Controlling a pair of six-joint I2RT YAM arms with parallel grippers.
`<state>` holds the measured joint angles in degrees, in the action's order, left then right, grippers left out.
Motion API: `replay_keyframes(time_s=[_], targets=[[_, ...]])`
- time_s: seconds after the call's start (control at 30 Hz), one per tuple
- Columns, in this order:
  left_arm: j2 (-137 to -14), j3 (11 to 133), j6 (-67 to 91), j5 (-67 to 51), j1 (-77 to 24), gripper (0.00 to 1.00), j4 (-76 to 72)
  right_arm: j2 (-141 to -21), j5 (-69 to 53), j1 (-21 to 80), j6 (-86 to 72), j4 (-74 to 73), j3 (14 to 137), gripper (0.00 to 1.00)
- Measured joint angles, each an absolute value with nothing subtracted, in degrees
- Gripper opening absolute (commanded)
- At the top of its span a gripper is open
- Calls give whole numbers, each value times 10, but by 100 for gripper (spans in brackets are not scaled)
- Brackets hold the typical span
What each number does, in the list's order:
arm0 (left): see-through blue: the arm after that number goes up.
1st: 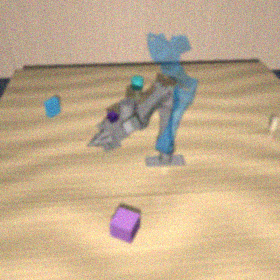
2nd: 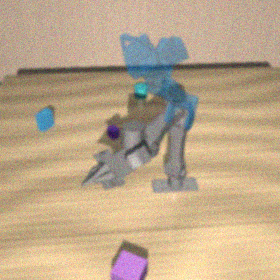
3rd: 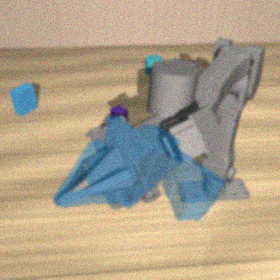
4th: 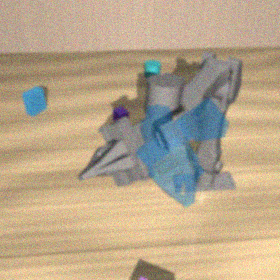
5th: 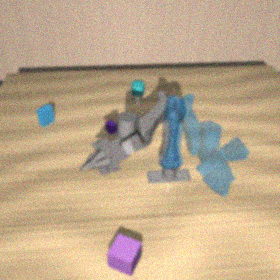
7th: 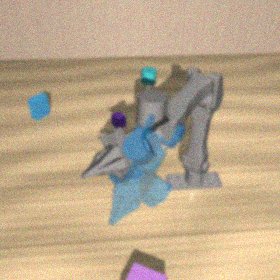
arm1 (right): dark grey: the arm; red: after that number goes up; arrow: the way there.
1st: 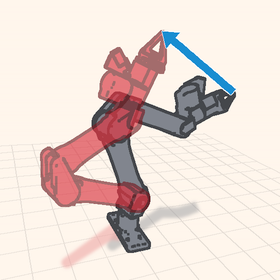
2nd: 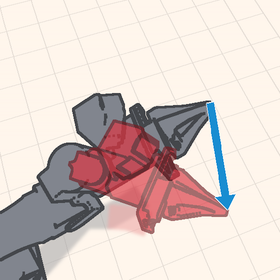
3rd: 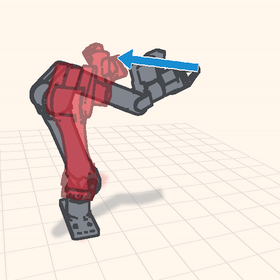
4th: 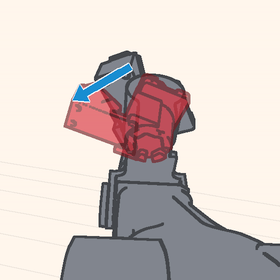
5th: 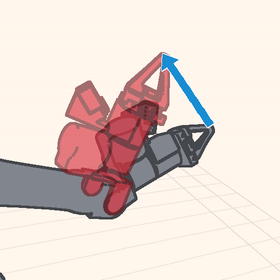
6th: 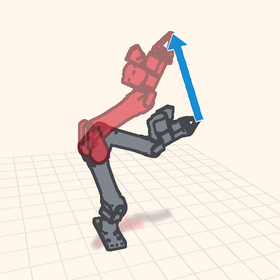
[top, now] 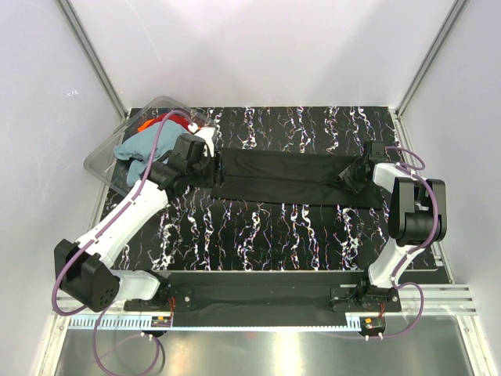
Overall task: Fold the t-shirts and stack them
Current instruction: Fold the tshirt
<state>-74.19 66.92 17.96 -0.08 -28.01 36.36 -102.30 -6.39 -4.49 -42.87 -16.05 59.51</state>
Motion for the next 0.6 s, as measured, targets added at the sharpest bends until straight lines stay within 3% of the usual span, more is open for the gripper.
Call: replay_keyframes(time_s=[0.2, 0.6], targets=[[-742, 665, 180, -1, -280, 50, 364, -1023, -67, -45, -433, -162, 595, 42], [-742, 660, 179, -1, -280, 52, 363, -1023, -67, -44, -435, -197, 623, 47]])
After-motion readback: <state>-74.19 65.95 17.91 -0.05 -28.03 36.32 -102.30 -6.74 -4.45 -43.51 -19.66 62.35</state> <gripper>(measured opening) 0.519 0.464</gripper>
